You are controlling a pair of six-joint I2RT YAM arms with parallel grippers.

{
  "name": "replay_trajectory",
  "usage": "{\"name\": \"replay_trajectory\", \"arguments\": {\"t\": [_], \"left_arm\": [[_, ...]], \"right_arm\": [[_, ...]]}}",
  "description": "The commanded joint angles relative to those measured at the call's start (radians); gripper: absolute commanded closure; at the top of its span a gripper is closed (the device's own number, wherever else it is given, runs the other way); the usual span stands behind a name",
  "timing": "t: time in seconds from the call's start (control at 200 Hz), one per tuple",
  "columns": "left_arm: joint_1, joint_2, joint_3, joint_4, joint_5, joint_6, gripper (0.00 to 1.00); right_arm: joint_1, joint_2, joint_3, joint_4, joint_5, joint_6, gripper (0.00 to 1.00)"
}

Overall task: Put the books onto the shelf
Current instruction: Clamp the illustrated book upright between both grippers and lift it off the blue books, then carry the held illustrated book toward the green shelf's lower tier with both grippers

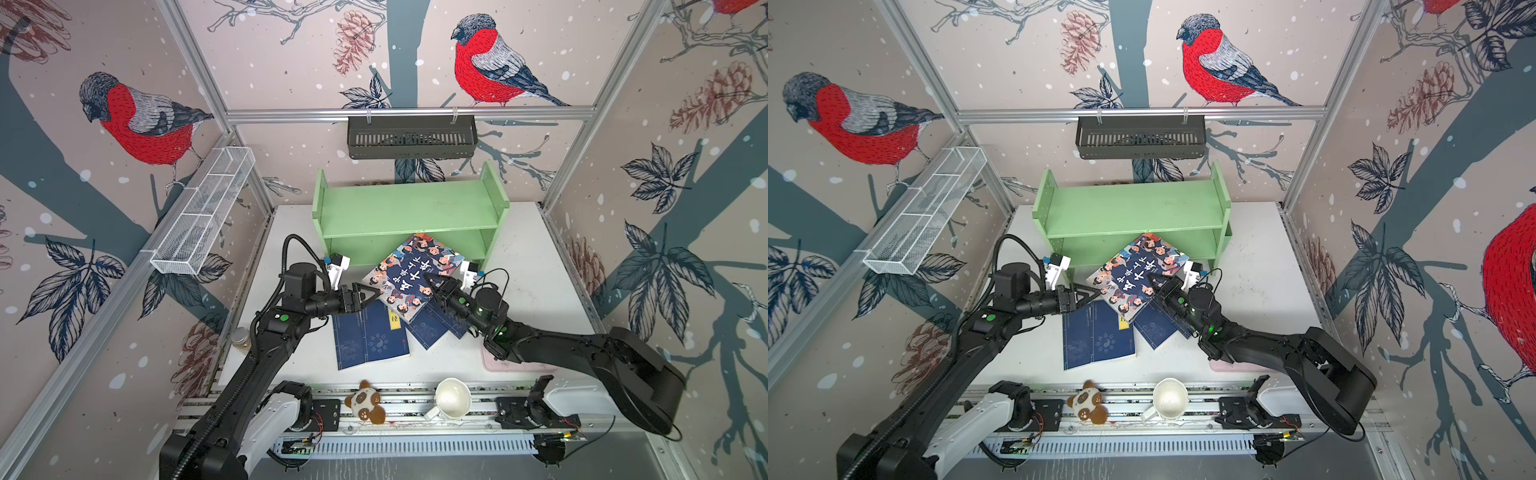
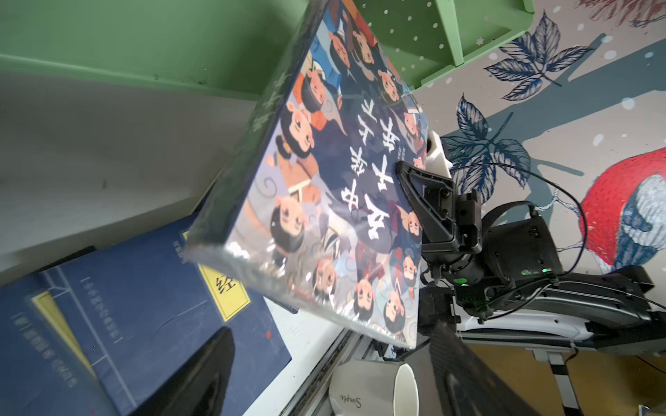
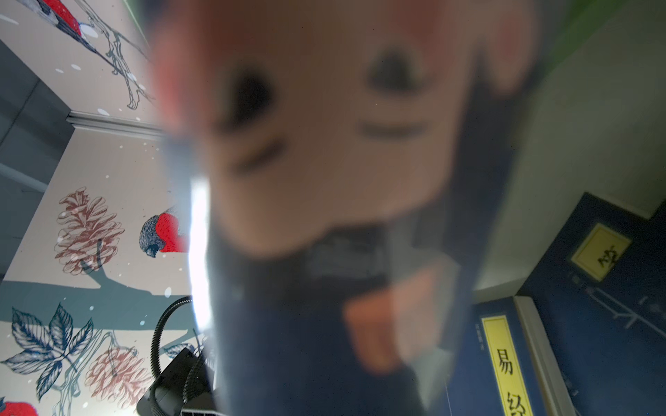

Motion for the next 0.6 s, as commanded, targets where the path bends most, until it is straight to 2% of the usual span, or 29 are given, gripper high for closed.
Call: {"name": "replay_trajectory", "arguments": {"t": [0.0,0.065,0.255,0.475,0.595], "left_arm": [[0.012,-0.018,0.054,-0.168,-0.088,0.113,0.14],[0.018,-0.04,0.08,-0.212,-0.139,0.124,0.14],[0.029,-0.103,0.11,-0.234,-0.163,0.132,0.12],[0.032,-0.123,0.075,-0.156,-0.138,0.076,0.11],[0.032,-0.106,0.055,-0.104,-0.147,0.006,0.1]], "right_arm": [[0.002,-0.001,0.022,0.143,0.069,0.015,0.99],[0.002,0.009,0.029,0.151,0.088,0.016,1.0],[0.014,0.049,0.064,0.154,0.172,0.02,1.0],[0.02,0.148,0.155,0.147,0.212,0.035,0.99],[0.037,0.202,0.186,0.163,0.262,0.048,1.0]]}}
